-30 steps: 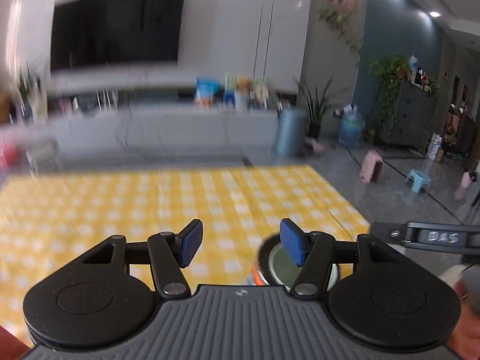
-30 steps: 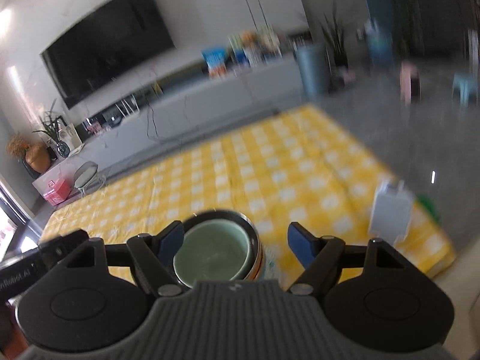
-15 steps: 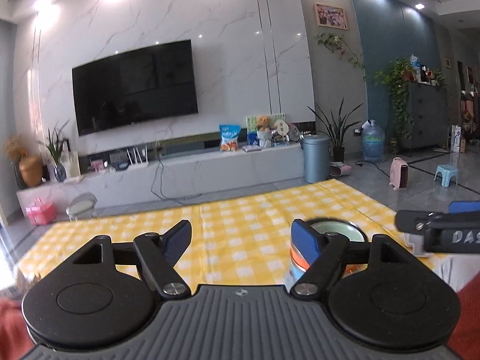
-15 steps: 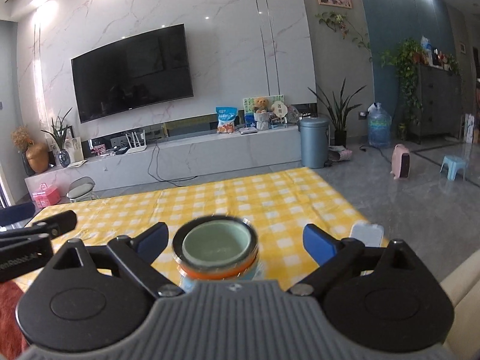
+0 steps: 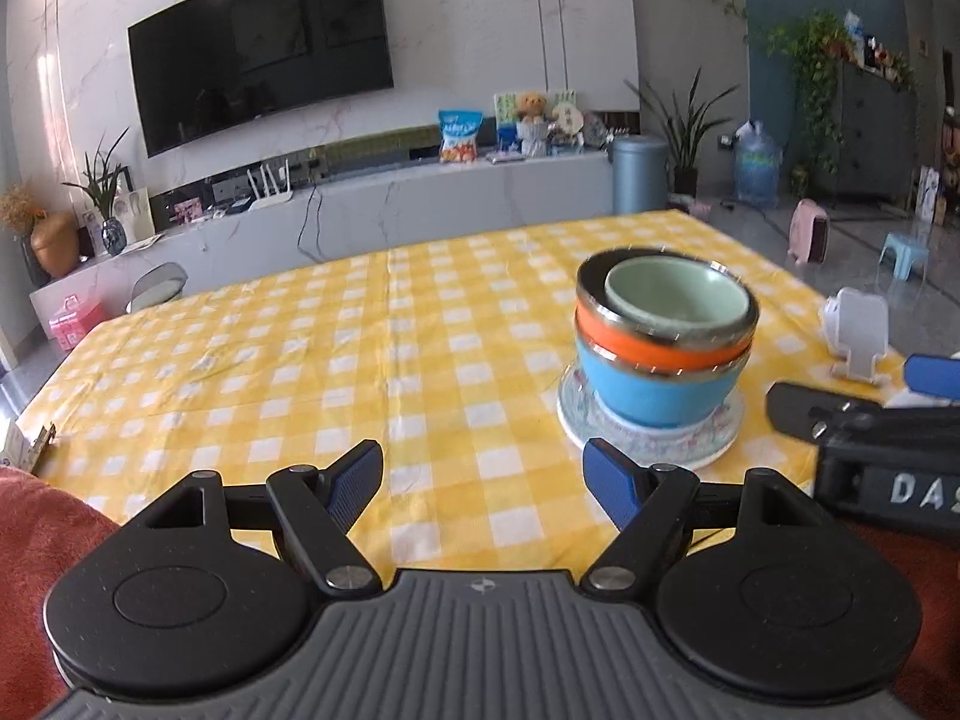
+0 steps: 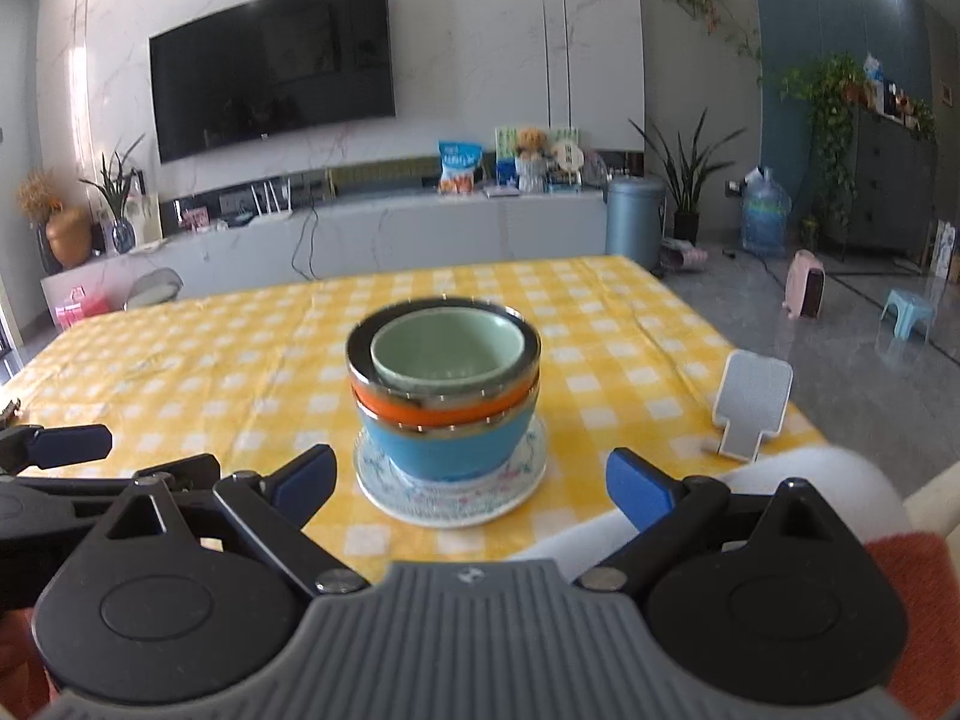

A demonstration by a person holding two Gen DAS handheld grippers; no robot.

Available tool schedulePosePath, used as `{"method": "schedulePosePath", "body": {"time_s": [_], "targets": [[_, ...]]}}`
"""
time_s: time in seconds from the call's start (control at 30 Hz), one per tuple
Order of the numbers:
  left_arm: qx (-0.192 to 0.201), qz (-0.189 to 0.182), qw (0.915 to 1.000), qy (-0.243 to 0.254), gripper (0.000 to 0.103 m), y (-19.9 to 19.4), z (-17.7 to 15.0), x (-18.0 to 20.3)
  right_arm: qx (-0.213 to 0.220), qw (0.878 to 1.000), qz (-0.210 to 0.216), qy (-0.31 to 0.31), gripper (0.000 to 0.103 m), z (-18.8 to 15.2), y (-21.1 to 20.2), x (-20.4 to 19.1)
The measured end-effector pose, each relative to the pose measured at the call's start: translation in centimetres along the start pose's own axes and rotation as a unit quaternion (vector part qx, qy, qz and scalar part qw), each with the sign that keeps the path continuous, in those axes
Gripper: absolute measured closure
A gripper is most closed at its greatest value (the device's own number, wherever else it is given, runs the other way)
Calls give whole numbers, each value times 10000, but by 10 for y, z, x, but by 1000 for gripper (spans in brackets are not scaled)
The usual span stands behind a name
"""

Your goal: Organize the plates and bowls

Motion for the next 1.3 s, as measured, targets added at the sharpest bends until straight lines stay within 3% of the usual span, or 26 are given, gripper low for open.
{"method": "schedulePosePath", "body": {"time_s": [0.13,1.3], "targets": [[-197,-78,9998,-71,14,3,-5,-2,-4,9999,-50,164,8,-4,-2,1],[-150,-35,9999,-32,14,-2,-1,-1,42,9998,-90,198,8,-6,-2,1]]}}
Point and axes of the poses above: each gripper's, at about its wrist camera, not at the fingertips, and y roughly the way its jaws point, x to its right, z to its top, the point moved 1 cm from there along y, roughly the way its jaws point, and after that the axes turned 14 degrees about x, right-handed, at the moved point
